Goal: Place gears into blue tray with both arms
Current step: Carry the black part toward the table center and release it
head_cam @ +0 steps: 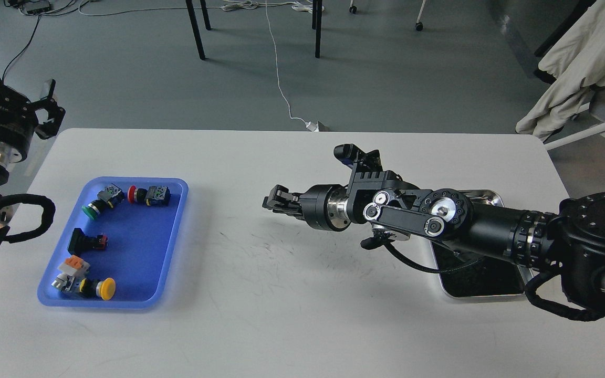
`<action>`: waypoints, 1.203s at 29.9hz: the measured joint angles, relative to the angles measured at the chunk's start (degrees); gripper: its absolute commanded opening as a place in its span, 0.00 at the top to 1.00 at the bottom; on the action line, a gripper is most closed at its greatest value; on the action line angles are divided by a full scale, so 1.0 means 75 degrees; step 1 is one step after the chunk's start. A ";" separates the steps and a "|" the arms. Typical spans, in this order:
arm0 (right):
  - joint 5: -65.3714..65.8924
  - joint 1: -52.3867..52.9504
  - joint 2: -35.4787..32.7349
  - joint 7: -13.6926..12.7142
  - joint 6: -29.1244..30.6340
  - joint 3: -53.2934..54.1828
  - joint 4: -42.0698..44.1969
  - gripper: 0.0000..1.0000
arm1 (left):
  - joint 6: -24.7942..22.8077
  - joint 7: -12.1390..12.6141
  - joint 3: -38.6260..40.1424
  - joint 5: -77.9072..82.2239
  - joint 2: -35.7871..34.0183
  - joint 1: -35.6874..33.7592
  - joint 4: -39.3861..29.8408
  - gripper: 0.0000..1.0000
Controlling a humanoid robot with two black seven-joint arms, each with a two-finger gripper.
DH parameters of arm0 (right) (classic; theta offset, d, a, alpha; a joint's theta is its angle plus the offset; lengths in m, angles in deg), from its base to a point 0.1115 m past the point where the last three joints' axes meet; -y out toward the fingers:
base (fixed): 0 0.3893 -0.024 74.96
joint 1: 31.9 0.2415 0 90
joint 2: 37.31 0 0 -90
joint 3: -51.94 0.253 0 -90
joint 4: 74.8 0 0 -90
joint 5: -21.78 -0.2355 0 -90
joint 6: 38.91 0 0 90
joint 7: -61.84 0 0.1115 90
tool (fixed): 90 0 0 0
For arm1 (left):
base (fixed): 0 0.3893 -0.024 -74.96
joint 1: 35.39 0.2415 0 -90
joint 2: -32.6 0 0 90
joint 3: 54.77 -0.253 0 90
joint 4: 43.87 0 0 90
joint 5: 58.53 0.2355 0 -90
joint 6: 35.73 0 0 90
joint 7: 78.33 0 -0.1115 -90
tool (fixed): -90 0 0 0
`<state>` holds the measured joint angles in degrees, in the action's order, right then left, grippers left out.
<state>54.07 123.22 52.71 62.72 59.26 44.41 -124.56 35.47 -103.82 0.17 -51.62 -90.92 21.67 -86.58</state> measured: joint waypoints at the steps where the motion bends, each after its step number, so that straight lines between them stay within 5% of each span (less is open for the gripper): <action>1: -0.0006 -0.0014 0.0000 0.0034 -0.0011 0.0006 -0.0039 0.98 | 0.0000 -0.0001 0.0001 0.0000 0.0000 0.0004 0.0000 0.02; 16: -0.1034 -0.0362 -0.0001 -0.0089 -0.0001 -0.0096 -0.1097 0.93 | 0.0005 -0.0011 0.0094 -0.0008 -0.0010 0.0004 0.0000 0.02; 21: -0.1036 -0.0401 -0.0001 -0.0217 0.0001 -0.0390 -0.1108 0.84 | 0.0020 -0.0013 0.0116 -0.0008 0.0003 -0.0002 0.0000 0.02; 24: -0.1036 -0.0408 -0.0002 -0.0231 0.0000 -0.0460 -0.1110 0.66 | 0.0021 -0.0017 0.0117 -0.0008 0.0004 -0.0004 0.0000 0.02; 26: -0.1036 -0.0407 -0.0002 -0.0232 0.0000 -0.0477 -0.1109 0.28 | 0.0021 -0.0019 0.0117 -0.0008 0.0004 -0.0004 0.0000 0.02; 36: -0.1049 -0.0326 -0.0002 -0.0201 -0.0297 -0.0482 -0.1011 0.06 | 0.0012 -0.0012 0.0116 -0.0008 0.0014 -0.0012 0.0000 0.02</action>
<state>46.21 120.77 52.69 61.21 57.03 40.80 -132.15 35.56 -103.91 1.04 -51.68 -90.81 21.58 -86.58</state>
